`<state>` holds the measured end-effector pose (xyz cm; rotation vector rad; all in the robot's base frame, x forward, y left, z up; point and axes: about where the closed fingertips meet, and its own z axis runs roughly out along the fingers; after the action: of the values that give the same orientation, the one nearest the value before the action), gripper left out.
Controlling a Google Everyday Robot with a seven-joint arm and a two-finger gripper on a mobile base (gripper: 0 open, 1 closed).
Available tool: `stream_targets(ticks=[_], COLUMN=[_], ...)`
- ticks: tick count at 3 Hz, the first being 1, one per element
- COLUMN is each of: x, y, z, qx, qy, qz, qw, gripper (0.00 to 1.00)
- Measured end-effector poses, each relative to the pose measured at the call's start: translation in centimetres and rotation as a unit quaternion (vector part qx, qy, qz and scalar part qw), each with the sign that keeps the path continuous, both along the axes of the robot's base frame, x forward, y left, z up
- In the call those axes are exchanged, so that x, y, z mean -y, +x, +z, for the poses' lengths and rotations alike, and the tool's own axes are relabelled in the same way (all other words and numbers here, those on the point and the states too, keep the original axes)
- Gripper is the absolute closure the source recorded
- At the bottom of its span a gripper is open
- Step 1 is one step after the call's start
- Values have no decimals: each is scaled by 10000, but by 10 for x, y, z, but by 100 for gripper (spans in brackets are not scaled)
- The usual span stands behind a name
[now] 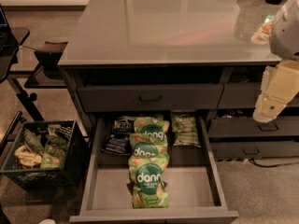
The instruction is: Pick green jalapeno chip bag from middle drawer and place on counter
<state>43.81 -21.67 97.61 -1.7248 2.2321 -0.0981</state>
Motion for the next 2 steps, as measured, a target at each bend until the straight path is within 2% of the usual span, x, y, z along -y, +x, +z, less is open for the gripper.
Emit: stream_targets(ticks=[1, 2], x=[0, -9], y=[0, 14], z=[0, -36], qx=[0, -74], qy=[0, 222], qz=[0, -91], qw=[10000, 9997], gripper=[0, 0])
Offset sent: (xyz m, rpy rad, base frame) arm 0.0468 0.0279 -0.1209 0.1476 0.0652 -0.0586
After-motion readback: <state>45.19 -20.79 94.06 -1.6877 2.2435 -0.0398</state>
